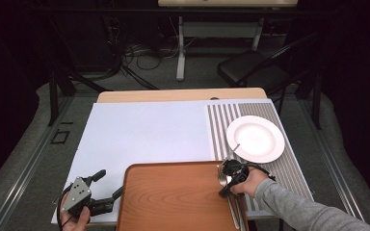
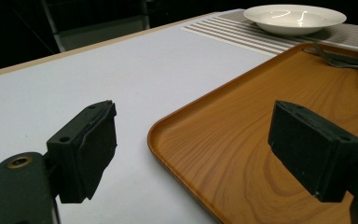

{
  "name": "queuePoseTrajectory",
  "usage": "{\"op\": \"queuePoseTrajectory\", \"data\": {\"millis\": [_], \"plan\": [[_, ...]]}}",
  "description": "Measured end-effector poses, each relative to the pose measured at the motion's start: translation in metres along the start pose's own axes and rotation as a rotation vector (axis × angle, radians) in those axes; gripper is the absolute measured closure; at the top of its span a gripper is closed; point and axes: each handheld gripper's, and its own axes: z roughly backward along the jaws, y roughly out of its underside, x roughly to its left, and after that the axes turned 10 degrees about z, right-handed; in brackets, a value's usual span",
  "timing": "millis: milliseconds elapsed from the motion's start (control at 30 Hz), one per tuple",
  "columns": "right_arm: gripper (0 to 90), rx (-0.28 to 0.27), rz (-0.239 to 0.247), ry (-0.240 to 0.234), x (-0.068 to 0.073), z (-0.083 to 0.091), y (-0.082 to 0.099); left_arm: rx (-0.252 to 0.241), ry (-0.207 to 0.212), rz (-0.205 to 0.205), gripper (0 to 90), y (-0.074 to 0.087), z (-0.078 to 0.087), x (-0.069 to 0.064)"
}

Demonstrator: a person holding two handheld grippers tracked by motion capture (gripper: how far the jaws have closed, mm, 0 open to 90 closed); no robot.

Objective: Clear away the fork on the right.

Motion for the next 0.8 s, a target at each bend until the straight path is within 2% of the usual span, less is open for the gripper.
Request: {"op": "queuePoseTrajectory", "data": {"millis": [67, 100, 233, 467, 567, 667, 800], "plan": [[90.0, -0.033, -0.004, -0.003, 0.001, -0.002, 0.001, -0.001, -0.001, 0.001, 15.6, 0.0, 0.0, 0.0], [89.7, -0.003, 0.004, -0.007, 0.002, 0.001, 0.0, -0.001, -0.002, 0.001, 15.7, 0.0, 0.0, 0.0], [87.2, -0.011, 0.015, -0.007, 0.004, 0.005, -0.002, -0.002, -0.002, 0.001, 15.6, 0.0, 0.001, 0.0], [73.2, -0.031, 0.065, 0.024, 0.007, 0.013, -0.005, -0.001, -0.001, 0.001, 15.7, 0.0, 0.0, 0.0], [64.1, -0.044, 0.087, 0.035, 0.008, 0.015, -0.006, 0.0, 0.0, -0.001, 15.7, 0.0, 0.0, 0.0], [59.0, -0.061, 0.093, 0.044, 0.009, 0.017, -0.007, -0.001, -0.001, 0.0, 15.7, 0.0, 0.001, 0.0], [56.9, -0.082, 0.104, 0.046, 0.009, 0.019, -0.007, -0.001, -0.001, -0.001, 15.7, 0.0, 0.001, 0.0]]}}
